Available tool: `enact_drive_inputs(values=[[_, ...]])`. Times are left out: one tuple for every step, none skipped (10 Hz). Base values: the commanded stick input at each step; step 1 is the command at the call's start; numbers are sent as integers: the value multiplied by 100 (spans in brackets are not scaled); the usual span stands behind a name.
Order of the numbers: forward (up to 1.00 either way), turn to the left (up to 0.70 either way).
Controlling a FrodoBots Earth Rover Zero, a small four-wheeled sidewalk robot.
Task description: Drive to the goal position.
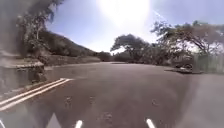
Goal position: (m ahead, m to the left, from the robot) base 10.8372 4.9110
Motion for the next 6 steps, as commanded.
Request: enact_drive_inputs(values=[[85,0],[85,0],[85,0],[85,0],[85,0],[85,0]])
